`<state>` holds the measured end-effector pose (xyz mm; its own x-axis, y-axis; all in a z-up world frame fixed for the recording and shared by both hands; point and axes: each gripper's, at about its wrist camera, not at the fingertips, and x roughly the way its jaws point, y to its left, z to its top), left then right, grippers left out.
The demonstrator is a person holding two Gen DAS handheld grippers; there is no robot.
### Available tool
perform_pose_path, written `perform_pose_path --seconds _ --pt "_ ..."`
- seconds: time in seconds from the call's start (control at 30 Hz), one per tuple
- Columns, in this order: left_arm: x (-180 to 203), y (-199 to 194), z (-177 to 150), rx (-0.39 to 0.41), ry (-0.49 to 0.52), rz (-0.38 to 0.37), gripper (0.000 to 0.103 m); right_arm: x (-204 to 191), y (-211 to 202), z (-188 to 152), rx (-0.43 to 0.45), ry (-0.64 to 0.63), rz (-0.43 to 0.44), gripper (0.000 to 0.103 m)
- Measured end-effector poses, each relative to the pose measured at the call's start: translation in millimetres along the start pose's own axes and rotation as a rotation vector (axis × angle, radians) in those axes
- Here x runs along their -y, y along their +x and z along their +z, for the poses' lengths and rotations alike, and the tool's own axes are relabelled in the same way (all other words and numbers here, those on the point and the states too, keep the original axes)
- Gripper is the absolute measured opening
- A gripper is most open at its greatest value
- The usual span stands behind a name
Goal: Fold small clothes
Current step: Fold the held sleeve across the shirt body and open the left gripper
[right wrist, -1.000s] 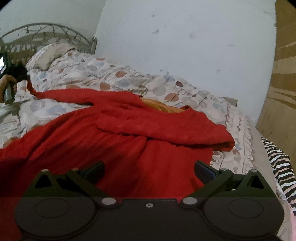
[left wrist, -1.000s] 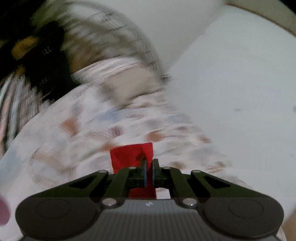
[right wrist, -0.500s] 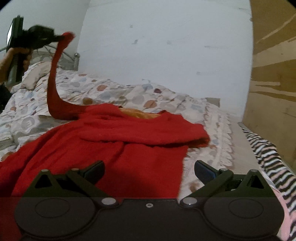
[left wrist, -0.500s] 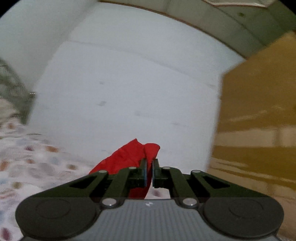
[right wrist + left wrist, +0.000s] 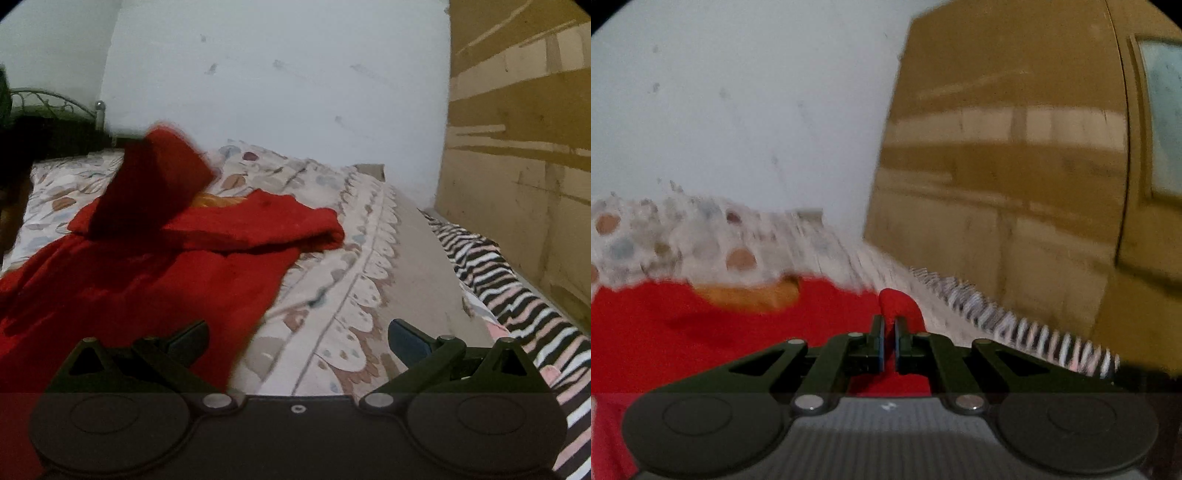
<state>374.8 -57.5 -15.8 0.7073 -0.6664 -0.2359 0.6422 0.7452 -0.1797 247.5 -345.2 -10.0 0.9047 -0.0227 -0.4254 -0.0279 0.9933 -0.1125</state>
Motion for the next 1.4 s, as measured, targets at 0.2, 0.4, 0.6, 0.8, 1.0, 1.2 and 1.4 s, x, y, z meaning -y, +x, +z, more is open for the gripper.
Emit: perform_pose_path --seconds 0.2,0.4,0.6,0.8,1.0,1.2,1.4 --pt "10 -4 -22 -0.132 -0.02 -0.019 0.021 1 3 -1 -0.007 -0.007 -0.009 0.102" --pt "2 -37 -12 -0.15 -0.13 0.031 0.084 -4 7 6 0.012 -0.024 0.005 0.102" --pt "-34 -71 -13 -0.192 -0.046 0.348 0.095 -14 18 26 0.038 -0.039 0.038 0.102" --pt "-97 -53 -27 -0.312 0.062 0.69 0.096 -41 55 52 -0.049 -0.038 0.131 0.103" --pt "-142 -26 -19 -0.244 0.004 0.719 0.098 -78 101 72 -0.126 -0.046 0.201 0.103" --pt "-162 4 -7 -0.165 0.127 0.832 0.098 -92 131 69 -0.2 -0.074 0.186 0.103" --pt "-177 1 -2 -0.08 0.178 0.9 0.097 -82 134 61 -0.221 0.003 0.212 0.103"
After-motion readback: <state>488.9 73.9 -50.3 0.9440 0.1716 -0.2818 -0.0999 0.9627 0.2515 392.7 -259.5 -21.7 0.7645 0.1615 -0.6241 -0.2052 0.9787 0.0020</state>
